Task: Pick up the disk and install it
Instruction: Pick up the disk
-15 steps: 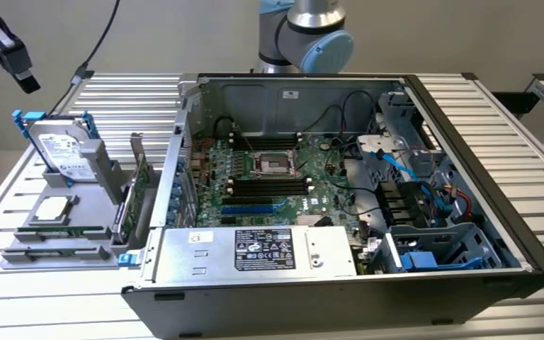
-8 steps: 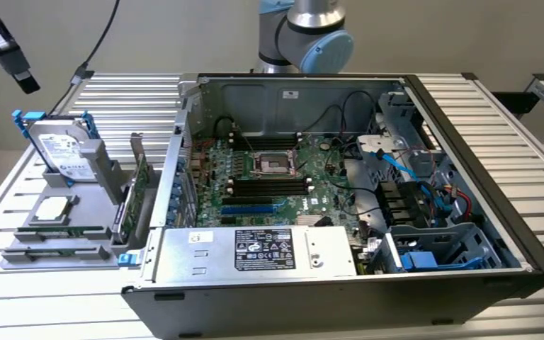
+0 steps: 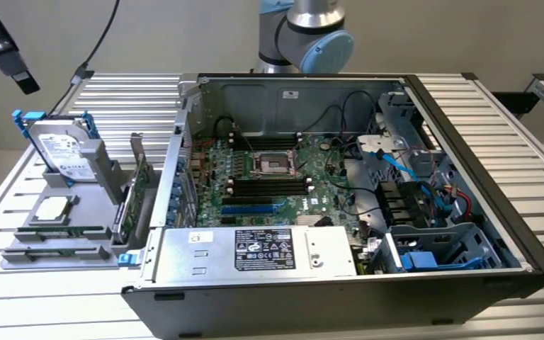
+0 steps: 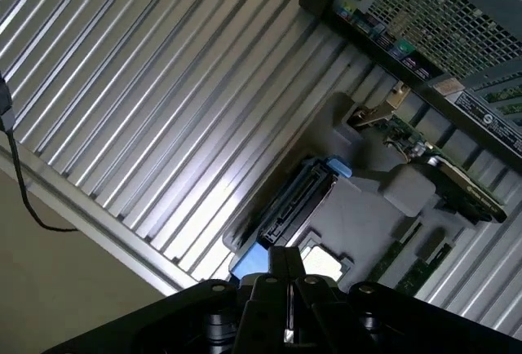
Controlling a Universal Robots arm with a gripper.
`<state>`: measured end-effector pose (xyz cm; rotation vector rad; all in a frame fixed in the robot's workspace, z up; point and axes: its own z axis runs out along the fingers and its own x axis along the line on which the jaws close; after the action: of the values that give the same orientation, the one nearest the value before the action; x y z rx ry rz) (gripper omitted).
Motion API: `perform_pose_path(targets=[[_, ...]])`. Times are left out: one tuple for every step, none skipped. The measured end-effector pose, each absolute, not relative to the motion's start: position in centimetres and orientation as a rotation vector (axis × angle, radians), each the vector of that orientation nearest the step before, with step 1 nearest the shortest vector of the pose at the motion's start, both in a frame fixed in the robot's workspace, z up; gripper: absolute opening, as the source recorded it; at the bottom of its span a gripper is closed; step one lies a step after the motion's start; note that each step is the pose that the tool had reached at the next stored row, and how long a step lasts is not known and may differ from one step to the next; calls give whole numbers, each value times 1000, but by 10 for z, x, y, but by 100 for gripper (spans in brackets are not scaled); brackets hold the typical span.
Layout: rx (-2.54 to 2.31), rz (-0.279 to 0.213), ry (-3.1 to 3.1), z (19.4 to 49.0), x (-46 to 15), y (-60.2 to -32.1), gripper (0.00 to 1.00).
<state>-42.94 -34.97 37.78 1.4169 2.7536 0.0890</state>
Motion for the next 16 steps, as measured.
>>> perform_pose_path(targets=[[1435, 88, 2744, 378, -429, -350, 11], [1452, 88, 2735, 378, -430, -350, 11], [1470, 87, 2725, 378, -430, -350, 11], [1487, 87, 2715, 378, -430, -350, 11], [1505, 86, 2705, 378, -430, -350, 11], [1524, 86, 2694, 378, -430, -350, 11], [1541, 85, 2684, 378, -430, -350, 11], [1559, 85, 2674, 378, -430, -350, 11], [1576, 84, 2663, 378, -430, -350, 11], [1594, 84, 2652, 378, -430, -350, 11], [1611, 83, 2641, 378, -430, -350, 11], [1629, 82, 2630, 378, -430, -350, 11], [1646, 82, 2619, 378, -430, -350, 11], [1663, 81, 2608, 378, -430, -350, 11], [1681, 81, 2596, 378, -430, -350, 11], [1698, 80, 2584, 378, -430, -350, 11]])
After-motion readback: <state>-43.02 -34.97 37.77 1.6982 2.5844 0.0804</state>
